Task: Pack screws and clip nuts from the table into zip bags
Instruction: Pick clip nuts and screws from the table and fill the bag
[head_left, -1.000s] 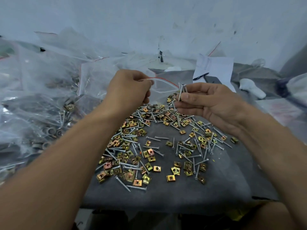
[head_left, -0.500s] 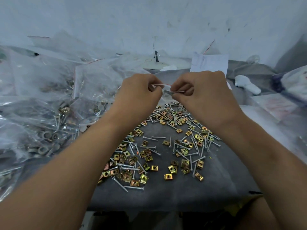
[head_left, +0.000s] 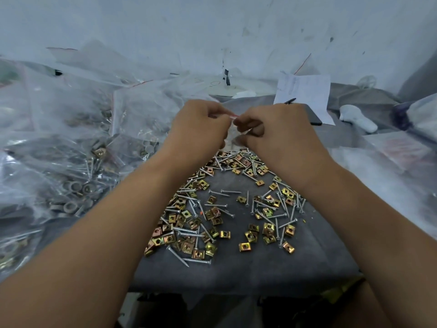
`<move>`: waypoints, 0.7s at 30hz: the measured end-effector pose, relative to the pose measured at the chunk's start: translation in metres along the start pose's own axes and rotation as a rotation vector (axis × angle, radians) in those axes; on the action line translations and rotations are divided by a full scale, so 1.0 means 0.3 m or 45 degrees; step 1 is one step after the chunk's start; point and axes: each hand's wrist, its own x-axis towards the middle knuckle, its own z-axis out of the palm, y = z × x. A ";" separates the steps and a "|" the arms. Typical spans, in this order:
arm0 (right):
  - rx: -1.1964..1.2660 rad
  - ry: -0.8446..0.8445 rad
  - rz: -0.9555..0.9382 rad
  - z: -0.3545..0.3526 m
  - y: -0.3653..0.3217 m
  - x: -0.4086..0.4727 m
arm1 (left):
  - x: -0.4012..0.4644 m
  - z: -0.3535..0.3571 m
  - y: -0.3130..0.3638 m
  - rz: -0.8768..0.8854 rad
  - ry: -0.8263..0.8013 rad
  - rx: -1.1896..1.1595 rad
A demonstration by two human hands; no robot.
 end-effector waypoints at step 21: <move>-0.260 -0.611 -0.025 0.053 0.000 -0.078 | 0.036 -0.047 -0.036 -0.114 0.301 -0.200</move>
